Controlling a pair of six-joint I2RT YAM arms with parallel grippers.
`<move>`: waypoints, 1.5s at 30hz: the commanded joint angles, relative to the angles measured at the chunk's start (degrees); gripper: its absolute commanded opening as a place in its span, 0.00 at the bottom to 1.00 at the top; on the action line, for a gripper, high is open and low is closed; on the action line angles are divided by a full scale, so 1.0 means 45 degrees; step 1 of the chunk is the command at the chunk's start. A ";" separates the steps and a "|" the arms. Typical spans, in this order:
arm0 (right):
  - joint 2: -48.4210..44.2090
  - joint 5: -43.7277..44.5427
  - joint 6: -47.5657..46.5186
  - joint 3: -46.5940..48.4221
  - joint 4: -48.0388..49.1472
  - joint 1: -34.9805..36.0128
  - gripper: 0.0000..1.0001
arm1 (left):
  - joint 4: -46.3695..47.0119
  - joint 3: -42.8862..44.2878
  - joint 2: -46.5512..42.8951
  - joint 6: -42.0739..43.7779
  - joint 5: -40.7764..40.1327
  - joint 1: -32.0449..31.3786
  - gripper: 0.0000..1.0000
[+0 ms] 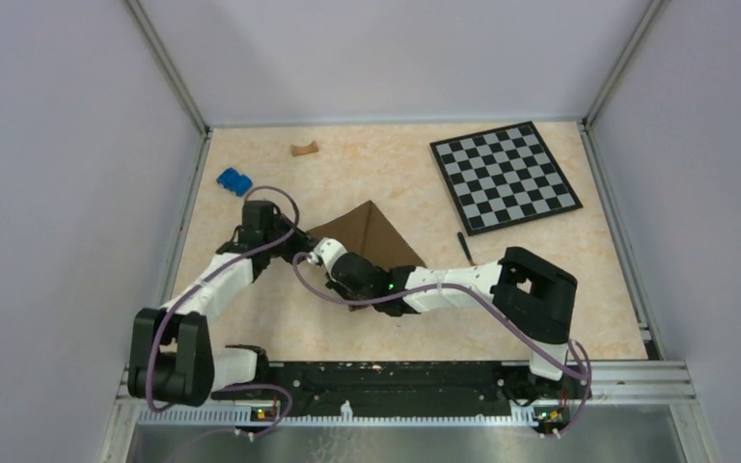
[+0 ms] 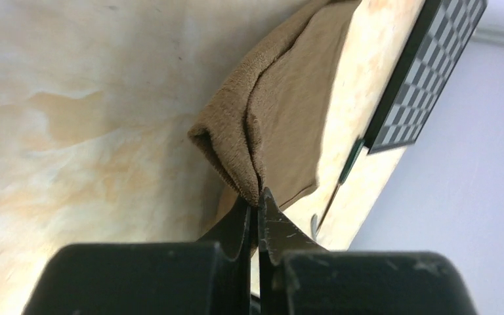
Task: Fold the napkin into a case and place the utensils inside
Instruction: Turn over the upper triangle folded napkin at the center of the board.
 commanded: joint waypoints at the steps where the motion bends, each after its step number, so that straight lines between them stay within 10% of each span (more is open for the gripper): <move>1: -0.0345 -0.4831 0.1041 0.1712 0.0060 0.0170 0.00 | -0.4048 0.2018 -0.2210 0.0488 -0.2120 0.1346 0.00; 7: 0.1133 -1.1705 0.4656 0.4172 0.2918 0.0188 0.00 | -0.8268 0.5819 -0.5017 0.2454 -0.6969 0.1903 0.00; 12: 0.1775 -1.4102 0.7690 0.3826 0.6761 -0.0114 0.00 | -0.7022 0.6673 -0.5960 0.4096 -0.7147 0.1896 0.00; 23: 0.3242 -1.5115 1.2907 -0.1879 1.4478 -0.3344 0.00 | -0.2926 0.5939 0.1702 0.5205 -0.4069 0.0028 0.00; 29: 0.3269 -1.4955 1.1889 -0.3871 1.4156 -0.4401 0.00 | -0.0912 0.6633 0.4538 0.5048 -0.2426 -0.1546 0.02; 34: 0.2545 -1.4350 1.0787 -0.5036 1.2429 -0.5279 0.11 | -0.0886 0.7207 0.5913 0.5010 -0.1067 -0.2084 0.22; 40: -0.0165 -1.2743 0.7577 -0.5588 0.6862 -0.6011 0.46 | -0.1124 0.6323 0.4026 0.5925 0.0106 -0.2114 0.63; 45: -0.0724 -1.2360 0.6746 -0.5702 0.5325 -0.6148 0.49 | -0.2975 0.5070 0.1797 0.6859 0.0191 -0.2456 0.72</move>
